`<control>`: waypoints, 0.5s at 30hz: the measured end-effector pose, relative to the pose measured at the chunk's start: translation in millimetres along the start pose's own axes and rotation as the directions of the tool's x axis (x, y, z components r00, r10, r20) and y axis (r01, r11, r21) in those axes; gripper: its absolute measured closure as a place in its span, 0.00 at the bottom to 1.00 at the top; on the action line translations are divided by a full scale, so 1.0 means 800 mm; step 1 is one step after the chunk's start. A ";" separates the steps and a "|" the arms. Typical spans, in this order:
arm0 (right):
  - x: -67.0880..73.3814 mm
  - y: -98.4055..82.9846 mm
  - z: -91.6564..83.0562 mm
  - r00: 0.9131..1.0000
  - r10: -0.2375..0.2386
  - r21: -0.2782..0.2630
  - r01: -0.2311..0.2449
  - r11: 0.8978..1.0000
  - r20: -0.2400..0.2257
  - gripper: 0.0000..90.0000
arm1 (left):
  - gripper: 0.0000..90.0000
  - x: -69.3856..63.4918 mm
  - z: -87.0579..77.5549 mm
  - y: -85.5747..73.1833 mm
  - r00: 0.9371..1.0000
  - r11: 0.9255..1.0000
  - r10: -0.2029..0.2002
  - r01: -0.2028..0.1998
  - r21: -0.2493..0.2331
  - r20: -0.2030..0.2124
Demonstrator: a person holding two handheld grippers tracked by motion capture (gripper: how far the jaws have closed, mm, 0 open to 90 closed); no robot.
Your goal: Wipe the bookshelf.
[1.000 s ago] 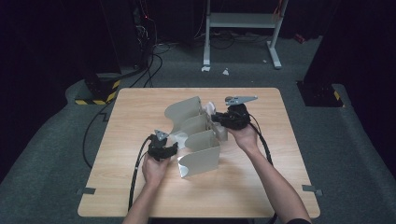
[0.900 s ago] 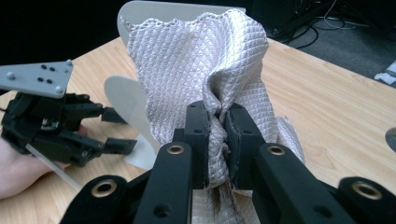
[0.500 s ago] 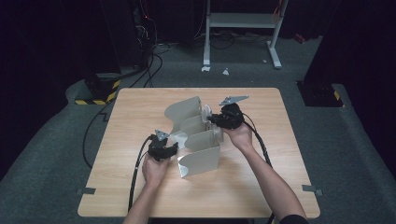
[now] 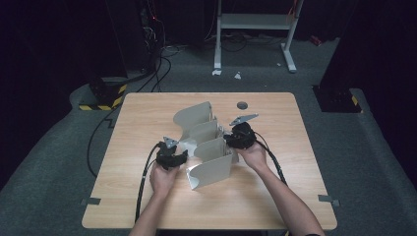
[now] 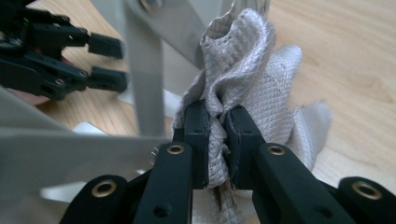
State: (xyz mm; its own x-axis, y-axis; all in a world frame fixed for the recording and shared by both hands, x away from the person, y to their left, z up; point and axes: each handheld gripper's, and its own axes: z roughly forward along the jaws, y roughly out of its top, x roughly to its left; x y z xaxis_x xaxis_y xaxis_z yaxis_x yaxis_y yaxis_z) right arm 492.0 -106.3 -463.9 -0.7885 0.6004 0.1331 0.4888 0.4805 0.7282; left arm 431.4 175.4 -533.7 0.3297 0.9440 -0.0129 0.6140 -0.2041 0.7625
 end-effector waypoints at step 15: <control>-0.004 0.044 -0.033 1.000 0.011 -0.135 -0.010 0.991 0.013 0.90 | 0.46 0.000 0.000 0.000 1.000 1.000 0.002 -0.002 0.000 0.002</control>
State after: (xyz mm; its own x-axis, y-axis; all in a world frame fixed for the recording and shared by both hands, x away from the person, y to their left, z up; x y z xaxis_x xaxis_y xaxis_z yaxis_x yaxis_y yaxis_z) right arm 502.0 -108.0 -421.0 -0.7779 0.6143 0.1325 0.4413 0.3838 0.8112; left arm 431.3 175.3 -533.6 0.3327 0.9429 -0.0125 0.6136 -0.2064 0.7622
